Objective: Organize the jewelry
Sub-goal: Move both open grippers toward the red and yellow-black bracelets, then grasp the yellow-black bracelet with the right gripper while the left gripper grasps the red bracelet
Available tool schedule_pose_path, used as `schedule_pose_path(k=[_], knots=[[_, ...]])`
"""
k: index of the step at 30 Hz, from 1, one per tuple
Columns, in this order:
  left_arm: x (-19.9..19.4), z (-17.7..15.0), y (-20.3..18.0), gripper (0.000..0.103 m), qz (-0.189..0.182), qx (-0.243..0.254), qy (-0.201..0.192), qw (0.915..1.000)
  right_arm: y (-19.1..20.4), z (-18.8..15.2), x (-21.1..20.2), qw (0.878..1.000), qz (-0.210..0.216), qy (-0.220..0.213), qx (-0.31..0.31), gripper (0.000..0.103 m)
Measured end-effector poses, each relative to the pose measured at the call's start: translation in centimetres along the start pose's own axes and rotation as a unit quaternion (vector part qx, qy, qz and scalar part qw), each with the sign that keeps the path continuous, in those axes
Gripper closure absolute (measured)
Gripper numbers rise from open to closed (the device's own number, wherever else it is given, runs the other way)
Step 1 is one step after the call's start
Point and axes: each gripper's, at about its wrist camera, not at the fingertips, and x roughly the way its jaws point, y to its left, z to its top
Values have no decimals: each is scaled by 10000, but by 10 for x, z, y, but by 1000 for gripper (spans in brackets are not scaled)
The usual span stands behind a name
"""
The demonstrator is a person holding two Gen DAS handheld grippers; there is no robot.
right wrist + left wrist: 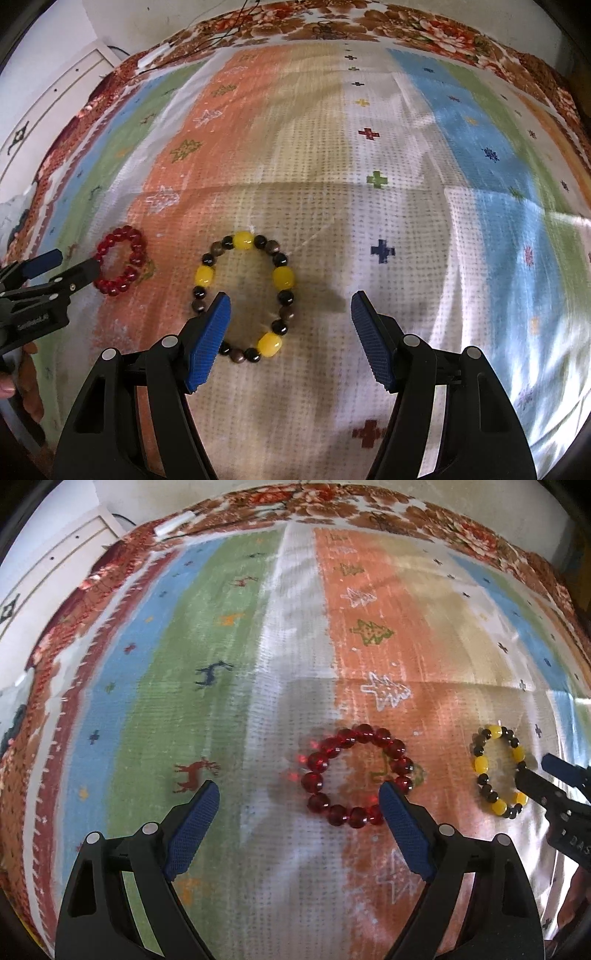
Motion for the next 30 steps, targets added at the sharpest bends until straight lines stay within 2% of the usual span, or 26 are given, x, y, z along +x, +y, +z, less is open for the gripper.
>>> schedule_pose_path(k=[2,4,5,10,13,14,16,18,19,20,22,28,30], knots=[[5,1,0,22,-103,-13,64,9999,0,-1,5,10000,-19,70,-19,36],[11,1,2,31,-192,-63,163,9997,2,-1,6,9999,-86,80,-97,36],[14,1,3,32,-215,-83,207,9995,4,-1,7,9997,-142,85,-156,36],[21,-3,-1,35,-106,82,218,9997,4,-2,8,9997,-162,115,-128,36],[20,-4,-5,45,-62,250,206,9995,7,-2,8,9994,-175,213,-208,37],[19,-4,-6,48,-97,258,225,9994,7,-2,8,9993,-189,239,-220,40],[19,-4,-6,64,-206,246,281,9991,7,-2,8,9986,-361,290,-267,59],[18,-4,-7,75,-339,235,342,9986,4,-4,7,9988,-310,321,-193,72],[18,-4,-8,87,-324,272,357,9985,3,-4,7,9990,-262,344,-139,84],[17,-4,-9,89,-333,308,372,9983,2,-4,7,9990,-152,398,-93,89],[15,-5,-9,90,-429,305,403,9978,2,-6,6,9989,-59,447,-108,92],[-4,-5,-7,90,-589,213,262,9977,7,-11,-4,9990,-18,416,-165,92],[-12,-5,-7,90,-639,205,175,9976,12,-12,-13,9988,-194,303,-340,92]])
